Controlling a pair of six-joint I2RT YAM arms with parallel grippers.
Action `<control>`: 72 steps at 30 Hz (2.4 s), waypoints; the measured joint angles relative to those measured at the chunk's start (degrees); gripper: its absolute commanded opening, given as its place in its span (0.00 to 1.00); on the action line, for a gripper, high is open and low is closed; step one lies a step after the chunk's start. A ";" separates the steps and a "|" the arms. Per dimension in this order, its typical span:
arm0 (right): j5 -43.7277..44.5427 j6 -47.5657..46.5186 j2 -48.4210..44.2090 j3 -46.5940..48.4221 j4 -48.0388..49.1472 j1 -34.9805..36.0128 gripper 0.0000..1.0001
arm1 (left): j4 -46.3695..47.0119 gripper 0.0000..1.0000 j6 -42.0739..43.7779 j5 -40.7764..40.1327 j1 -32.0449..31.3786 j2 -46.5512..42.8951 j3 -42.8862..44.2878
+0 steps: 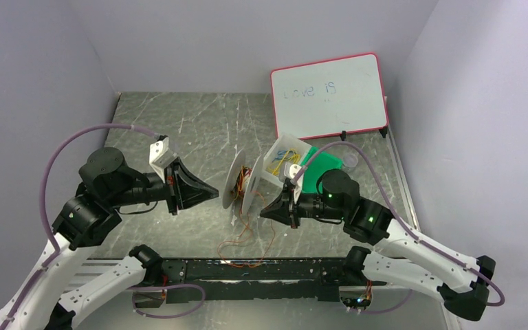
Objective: Wrap the cables
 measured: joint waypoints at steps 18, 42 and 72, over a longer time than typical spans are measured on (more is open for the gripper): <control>11.74 -3.15 7.56 8.13 -6.86 -0.02 0.00 | -3.80 0.59 1.33 -19.47 0.00 2.56 0.37; -10.86 9.05 28.92 19.89 -11.65 -12.72 0.00 | 0.13 0.63 2.40 -34.23 0.00 11.85 -7.37; -25.03 38.64 45.05 27.78 -7.41 -19.23 0.00 | 5.44 0.61 4.52 -32.28 -1.11 21.11 -7.39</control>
